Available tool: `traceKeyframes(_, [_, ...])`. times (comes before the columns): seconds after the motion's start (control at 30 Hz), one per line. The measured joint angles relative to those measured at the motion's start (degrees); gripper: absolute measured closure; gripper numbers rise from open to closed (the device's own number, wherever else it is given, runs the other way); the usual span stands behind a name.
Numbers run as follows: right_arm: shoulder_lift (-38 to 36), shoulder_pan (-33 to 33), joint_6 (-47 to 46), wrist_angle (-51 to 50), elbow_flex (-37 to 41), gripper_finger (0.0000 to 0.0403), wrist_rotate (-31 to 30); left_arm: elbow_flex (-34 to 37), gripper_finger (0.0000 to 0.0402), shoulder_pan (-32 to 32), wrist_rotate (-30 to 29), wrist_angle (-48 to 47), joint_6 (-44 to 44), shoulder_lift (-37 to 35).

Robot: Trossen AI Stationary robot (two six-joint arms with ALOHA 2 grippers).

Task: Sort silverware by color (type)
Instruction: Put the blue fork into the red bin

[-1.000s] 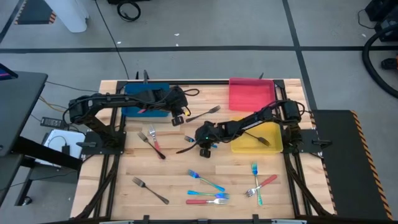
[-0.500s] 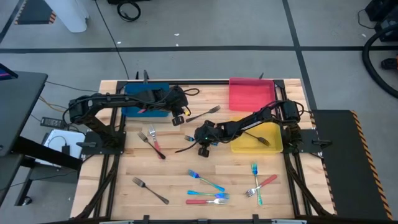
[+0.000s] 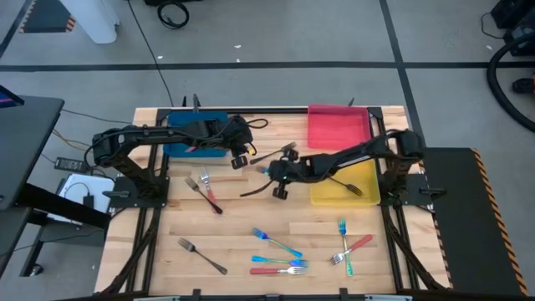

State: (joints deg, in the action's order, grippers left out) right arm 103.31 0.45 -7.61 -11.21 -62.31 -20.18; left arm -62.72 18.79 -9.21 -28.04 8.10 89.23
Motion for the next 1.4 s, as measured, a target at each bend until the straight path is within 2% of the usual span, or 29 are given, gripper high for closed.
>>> traceKeyframes(0.13, [-6.2, 0.1, 1.0, -5.1, 0.0, 0.0393, -6.3, 0.0, 0.0297, 0.0, 0.0, 0.2, 0.0, 0.0])
traceKeyframes(0.3, [-13.1, -0.8, 3.3, -12.2, 0.0, 0.0393, -18.2, 0.0, 0.0297, 0.0, 0.0, 0.5, -0.8, 0.0])
traceKeyframes(0.4, [-16.9, -3.5, 4.1, -15.9, -0.1, 0.0392, -20.7, 0.0, 0.0297, 0.0, 0.0, 0.4, -2.4, 0.0])
traceKeyframes(0.6, [-20.3, -14.6, 3.4, -22.7, 0.3, 0.0392, -18.4, 0.0, 0.0297, 0.0, 0.0, 0.3, -2.7, 0.0])
traceKeyframes(0.8, [-21.9, -27.0, 5.7, -22.2, 6.4, 0.0392, -11.5, 0.0, 0.0297, 0.0, 0.0, 0.3, -2.5, 0.0])
traceKeyframes(0.93, [-21.9, -33.2, 10.4, -20.9, 9.3, 0.0392, -9.4, 0.0, 0.0297, 0.0, 0.0, 0.4, -2.3, 0.0])
traceKeyframes(1.17, [-21.9, -40.2, 14.7, -15.2, 12.5, 0.0387, -0.4, 0.0, 0.0297, 0.0, 0.0, 1.4, -2.3, 0.0])
traceKeyframes(1.4, [-21.9, -41.8, 14.3, -14.9, 14.4, 0.0362, 1.4, 0.0, 0.0297, 0.0, 0.0, 3.5, -2.2, 0.0])
